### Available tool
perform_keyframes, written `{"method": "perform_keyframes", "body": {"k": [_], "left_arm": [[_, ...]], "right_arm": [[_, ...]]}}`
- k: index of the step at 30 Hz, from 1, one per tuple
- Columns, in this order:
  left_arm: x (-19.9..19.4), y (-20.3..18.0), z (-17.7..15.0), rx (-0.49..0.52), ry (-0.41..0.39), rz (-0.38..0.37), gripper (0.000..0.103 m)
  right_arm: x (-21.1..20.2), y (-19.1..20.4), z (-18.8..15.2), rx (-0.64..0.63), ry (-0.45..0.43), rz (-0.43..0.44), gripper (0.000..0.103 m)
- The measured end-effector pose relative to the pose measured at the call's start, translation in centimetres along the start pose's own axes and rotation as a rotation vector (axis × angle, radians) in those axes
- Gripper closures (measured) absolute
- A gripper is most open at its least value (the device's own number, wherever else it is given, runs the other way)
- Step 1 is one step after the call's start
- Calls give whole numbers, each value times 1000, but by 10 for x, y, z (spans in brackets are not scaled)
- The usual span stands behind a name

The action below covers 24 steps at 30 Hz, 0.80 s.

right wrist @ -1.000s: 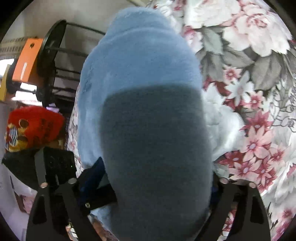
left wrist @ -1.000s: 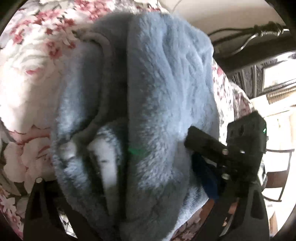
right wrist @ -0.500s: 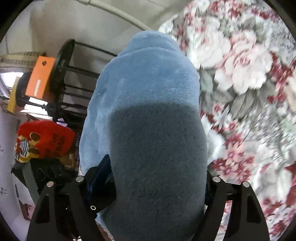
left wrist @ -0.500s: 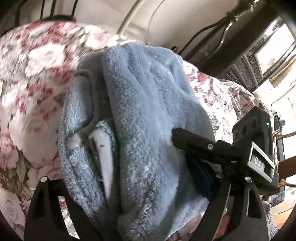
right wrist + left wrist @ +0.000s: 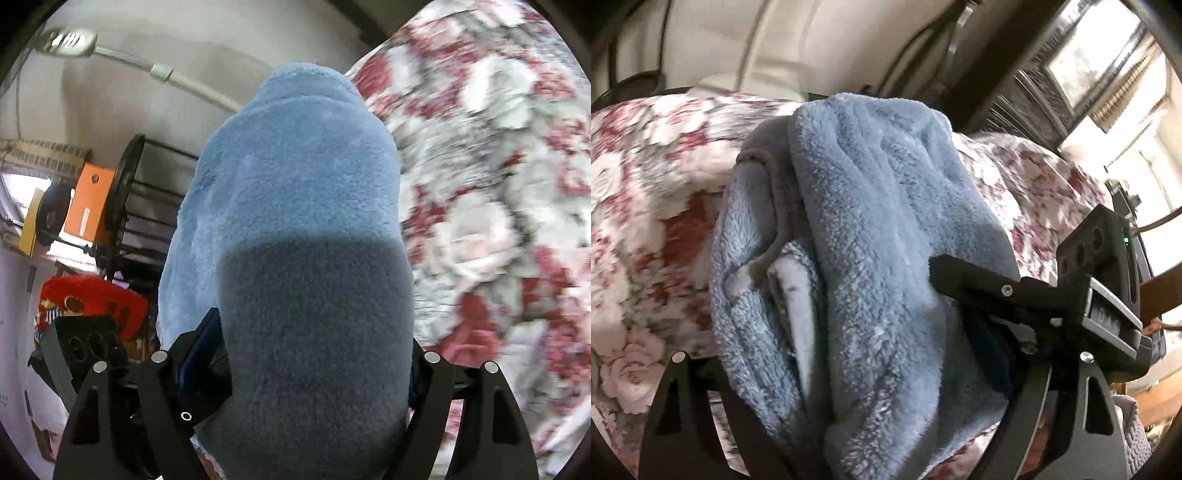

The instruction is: Fold small clothes

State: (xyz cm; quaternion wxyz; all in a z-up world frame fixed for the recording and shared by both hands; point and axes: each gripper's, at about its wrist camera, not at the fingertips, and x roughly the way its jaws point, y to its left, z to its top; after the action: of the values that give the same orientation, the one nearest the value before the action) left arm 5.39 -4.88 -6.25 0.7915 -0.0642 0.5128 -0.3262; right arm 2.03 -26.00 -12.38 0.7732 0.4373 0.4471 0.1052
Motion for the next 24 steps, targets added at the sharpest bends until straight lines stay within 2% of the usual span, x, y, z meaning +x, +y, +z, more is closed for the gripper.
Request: {"method": "perform_keyframes", "body": {"k": [13, 24], "left_arm": [[53, -136, -1, 154, 62, -106, 19], [100, -246, -42, 320, 156, -216, 19]], "right_arm": [[-125, -75, 10, 98, -175, -57, 22], [-232, -155, -13, 167, -283, -138, 22]]}}
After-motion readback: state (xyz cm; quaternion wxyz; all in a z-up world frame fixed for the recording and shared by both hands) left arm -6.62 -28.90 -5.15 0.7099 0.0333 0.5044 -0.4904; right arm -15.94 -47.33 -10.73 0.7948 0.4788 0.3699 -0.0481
